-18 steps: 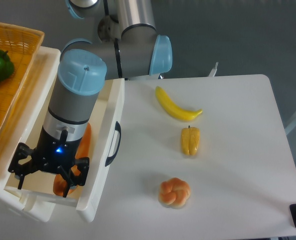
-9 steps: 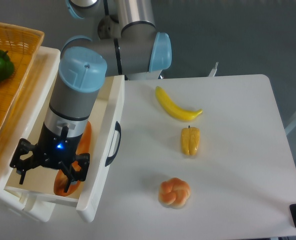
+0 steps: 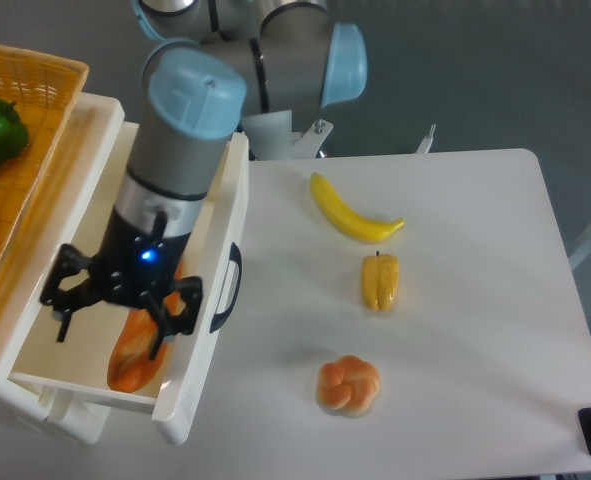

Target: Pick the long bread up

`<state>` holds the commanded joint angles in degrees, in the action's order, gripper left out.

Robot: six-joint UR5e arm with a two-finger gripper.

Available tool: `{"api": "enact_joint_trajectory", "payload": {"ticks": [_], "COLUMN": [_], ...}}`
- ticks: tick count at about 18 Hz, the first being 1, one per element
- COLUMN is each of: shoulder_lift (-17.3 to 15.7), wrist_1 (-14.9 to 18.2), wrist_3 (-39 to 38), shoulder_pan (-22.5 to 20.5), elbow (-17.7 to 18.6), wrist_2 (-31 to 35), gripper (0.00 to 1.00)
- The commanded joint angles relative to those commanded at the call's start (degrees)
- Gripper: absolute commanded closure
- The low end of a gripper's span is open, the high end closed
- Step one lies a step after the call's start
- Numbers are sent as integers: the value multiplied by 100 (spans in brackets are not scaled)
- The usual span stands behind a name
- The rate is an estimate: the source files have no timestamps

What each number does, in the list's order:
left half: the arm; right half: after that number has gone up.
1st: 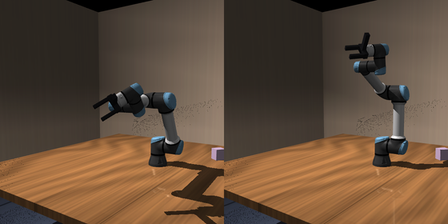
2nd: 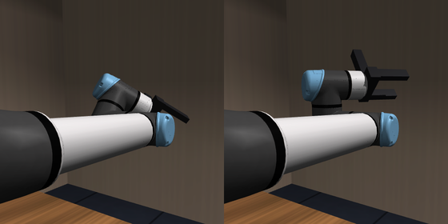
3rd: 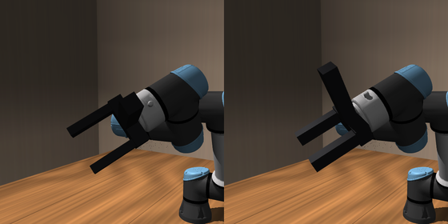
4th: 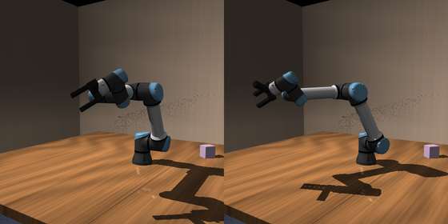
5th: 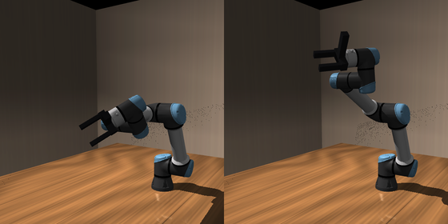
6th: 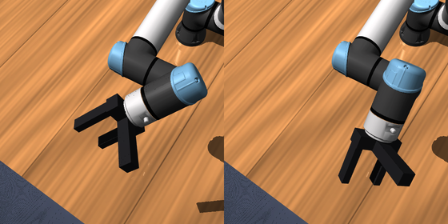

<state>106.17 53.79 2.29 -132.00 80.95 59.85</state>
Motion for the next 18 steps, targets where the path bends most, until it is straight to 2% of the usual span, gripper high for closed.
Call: {"api": "enact_joint_trajectory", "payload": {"ticks": [4, 11, 15, 18], "shoulder_lift": [-219, -606, -756, -826], "wrist_1": [158, 553, 1089, 1431], "wrist_3": [96, 1193, 1976, 2652], "shoulder_pan": [-246, -711, -1072, -1231], "elbow": [114, 492, 510, 519], "wrist_2": [0, 53, 210, 631], "gripper": [0, 0, 0, 0]}}
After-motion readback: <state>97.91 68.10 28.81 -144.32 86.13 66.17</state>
